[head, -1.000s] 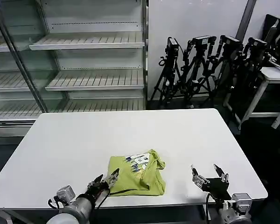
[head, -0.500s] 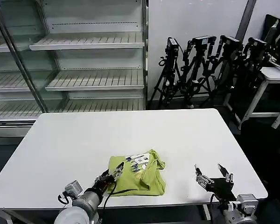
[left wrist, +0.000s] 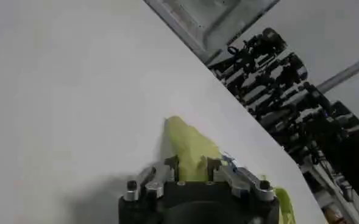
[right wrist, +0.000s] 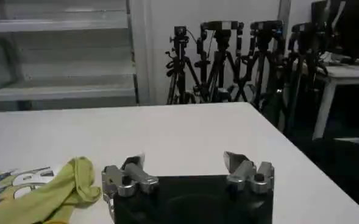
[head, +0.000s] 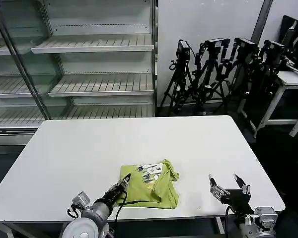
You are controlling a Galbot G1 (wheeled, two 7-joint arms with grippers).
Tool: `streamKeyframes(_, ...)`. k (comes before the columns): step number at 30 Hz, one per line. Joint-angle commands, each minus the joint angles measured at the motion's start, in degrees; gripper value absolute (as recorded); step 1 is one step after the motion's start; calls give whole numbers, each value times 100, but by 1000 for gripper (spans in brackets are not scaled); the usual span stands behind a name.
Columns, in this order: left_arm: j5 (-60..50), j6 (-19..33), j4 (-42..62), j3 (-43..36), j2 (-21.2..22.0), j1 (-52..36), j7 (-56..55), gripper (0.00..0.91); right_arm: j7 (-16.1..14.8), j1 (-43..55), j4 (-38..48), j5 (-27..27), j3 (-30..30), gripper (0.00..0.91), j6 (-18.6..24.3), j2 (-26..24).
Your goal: Fold and organize the clothes.
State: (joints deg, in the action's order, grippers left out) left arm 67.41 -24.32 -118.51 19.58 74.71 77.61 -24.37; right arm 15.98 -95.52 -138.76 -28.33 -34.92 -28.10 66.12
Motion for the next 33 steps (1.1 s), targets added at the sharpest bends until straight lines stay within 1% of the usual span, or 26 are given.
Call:
streamKeyframes(1,445,73,50,75,103,-39,-4,40,6,-23,-26,-2,-42,907,-15,4)
streamKeyframes(4,703,91,15,141,165,-7,-49,50,13,-37,-39,-1,-68,907,-26,1)
streamKeyframes(7,957,132,-87,221,204,55,-71,40,13,-65,-86,-24,-117,907,-32,5)
streamKeyframes(10,1232,204,-266,441,215,69,-85,40,13,-72,-105,-36,-140,907,-33,16)
streamKeyframes(12,1384,220,-388,647,175,85,-119,40,12,-73,-122,-39,-149,907,-33,24)
streamKeyframes(16,1664,211,-667,1340,-7,247,-235,40,26,-47,-156,-83,-174,907,-38,43)
streamKeyframes(18,1644,158,-800,1768,-196,346,-238,40,27,-30,-165,-113,-186,907,-39,53)
streamKeyframes(19,1609,3,-830,2087,-359,410,-246,40,27,-24,-169,-122,-187,907,-40,57)
streamKeyframes(23,905,-285,-768,3192,-1316,509,-94,40,15,42,-148,-141,-139,907,-36,44)
streamKeyframes(25,246,-515,-728,3548,-1824,561,6,40,21,97,-139,-143,-86,907,-37,39)
streamKeyframes(27,125,-796,-877,3936,-2324,710,96,40,15,130,-153,-154,-38,907,-41,24)
streamKeyframes(28,74,-871,-996,4156,-2502,774,143,40,12,143,-157,-155,-26,907,-39,23)
streamKeyframes(29,-97,-874,-1048,4277,-2700,837,198,40,8,171,-152,-158,8,907,-38,20)
streamKeyframes(30,-259,-879,-1140,4398,-2810,887,275,40,5,189,-143,-154,32,907,-35,26)
streamKeyframes(31,-604,-879,-1185,4445,-2978,936,368,40,9,203,-131,-152,50,907,-34,31)
streamKeyframes(33,-827,-881,-1354,4469,-3218,993,426,40,3,205,-128,-147,74,907,-27,40)
